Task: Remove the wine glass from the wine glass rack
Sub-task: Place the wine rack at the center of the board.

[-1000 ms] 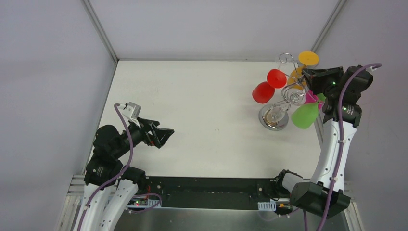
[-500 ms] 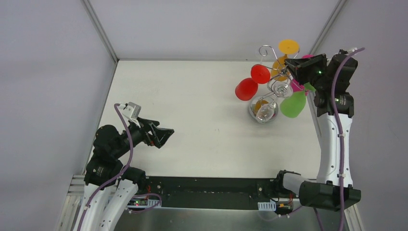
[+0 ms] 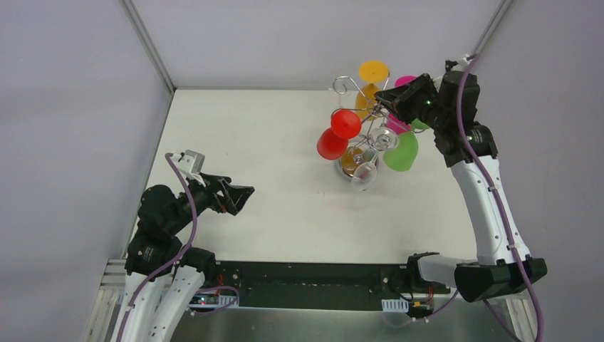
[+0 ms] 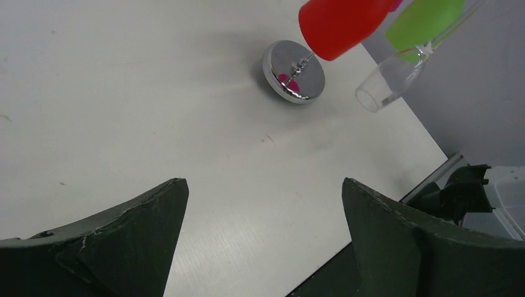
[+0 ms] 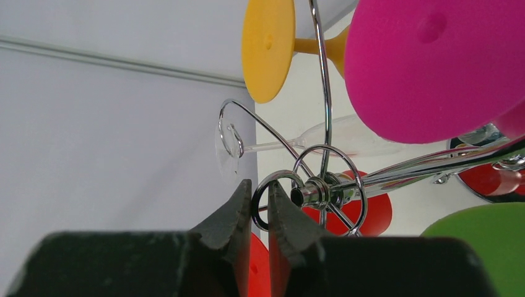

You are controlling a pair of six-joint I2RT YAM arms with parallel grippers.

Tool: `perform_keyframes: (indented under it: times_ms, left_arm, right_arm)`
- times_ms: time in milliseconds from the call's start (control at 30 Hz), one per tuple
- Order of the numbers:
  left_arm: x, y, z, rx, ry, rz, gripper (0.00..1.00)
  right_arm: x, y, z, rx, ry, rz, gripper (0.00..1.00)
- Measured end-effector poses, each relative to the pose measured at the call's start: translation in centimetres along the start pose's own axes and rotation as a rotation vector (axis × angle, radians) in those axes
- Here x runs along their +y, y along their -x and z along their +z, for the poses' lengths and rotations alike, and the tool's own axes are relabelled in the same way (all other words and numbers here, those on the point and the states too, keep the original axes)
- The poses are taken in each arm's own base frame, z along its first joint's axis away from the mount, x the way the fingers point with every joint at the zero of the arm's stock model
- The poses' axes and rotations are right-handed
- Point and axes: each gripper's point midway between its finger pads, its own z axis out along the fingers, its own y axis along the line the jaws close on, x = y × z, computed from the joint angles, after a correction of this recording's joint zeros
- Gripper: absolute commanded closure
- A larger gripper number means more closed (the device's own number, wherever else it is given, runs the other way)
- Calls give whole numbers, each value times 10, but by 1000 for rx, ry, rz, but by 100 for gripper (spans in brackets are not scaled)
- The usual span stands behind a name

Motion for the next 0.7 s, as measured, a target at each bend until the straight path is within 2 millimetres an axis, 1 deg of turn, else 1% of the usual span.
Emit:
perform_keyframes:
  times_ms: [167, 333, 600, 700]
  left_arm:
    - [12, 6, -3, -39, 76, 4, 0]
    - [27, 9, -9, -75, 166, 6, 0]
    - [44, 16, -21, -135, 278, 9, 0]
    - [49, 19, -24, -156, 312, 11, 1]
  right_arm:
    - [7, -31, 13, 85, -4, -37, 100]
    - [21, -61, 21, 162, 13, -87, 100]
    - [48, -99, 25, 238, 69, -165, 100]
    - [52, -110, 27, 260, 77, -184, 100]
